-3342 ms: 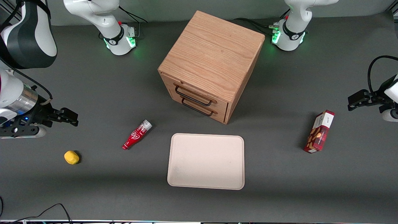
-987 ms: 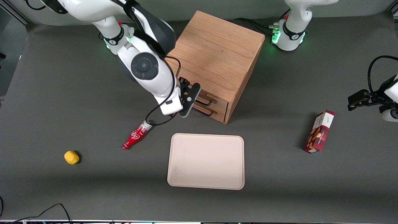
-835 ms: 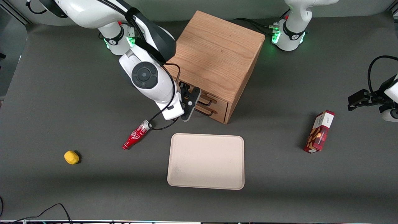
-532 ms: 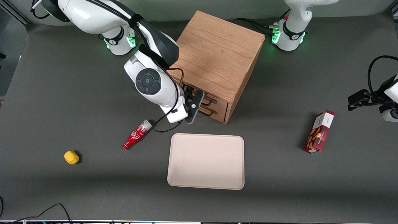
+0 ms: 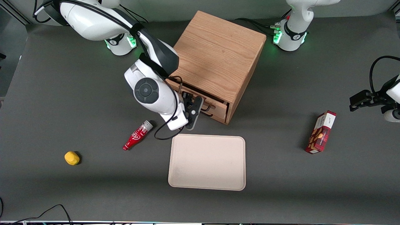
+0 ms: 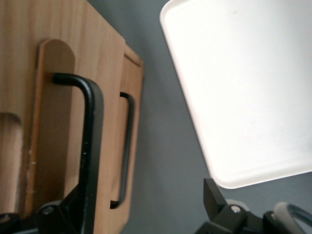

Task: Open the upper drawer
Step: 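Pull the upper drawer outward by its handle with the right gripper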

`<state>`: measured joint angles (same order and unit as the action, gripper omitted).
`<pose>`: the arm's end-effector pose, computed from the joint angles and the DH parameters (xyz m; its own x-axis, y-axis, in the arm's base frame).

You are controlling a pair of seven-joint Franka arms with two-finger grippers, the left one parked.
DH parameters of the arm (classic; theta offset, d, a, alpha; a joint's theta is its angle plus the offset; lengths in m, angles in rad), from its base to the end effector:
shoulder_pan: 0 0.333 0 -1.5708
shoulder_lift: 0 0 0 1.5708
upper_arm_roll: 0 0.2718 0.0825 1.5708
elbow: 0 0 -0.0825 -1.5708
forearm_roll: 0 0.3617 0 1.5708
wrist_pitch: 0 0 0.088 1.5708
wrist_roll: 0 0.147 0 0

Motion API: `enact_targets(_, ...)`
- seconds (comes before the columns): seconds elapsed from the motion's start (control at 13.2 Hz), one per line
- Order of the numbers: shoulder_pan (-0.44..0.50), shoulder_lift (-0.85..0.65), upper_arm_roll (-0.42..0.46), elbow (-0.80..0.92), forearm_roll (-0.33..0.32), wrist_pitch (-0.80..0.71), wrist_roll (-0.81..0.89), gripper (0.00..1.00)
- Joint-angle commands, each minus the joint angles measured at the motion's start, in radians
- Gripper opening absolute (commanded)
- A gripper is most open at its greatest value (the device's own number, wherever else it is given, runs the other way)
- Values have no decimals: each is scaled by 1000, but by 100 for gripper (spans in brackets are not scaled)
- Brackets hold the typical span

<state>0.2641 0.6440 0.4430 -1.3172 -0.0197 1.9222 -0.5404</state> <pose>0.5491 0.3987 0.3215 0.3966 0.9084 0.1320 0.9083 -0.3675 -0.1999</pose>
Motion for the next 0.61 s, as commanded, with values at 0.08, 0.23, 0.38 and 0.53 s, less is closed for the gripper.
enact_targets(0.08, 1, 33, -55, 104, -2, -3, -111, 100)
enact_targets(0.23, 0, 33, -85, 121, -2, 7, -145, 100)
enact_targets(0.38, -2, 36, -107, 122, 0, 61, -167, 100)
enact_targets(0.53, -2, 45, -135, 124, 0, 96, -170, 100)
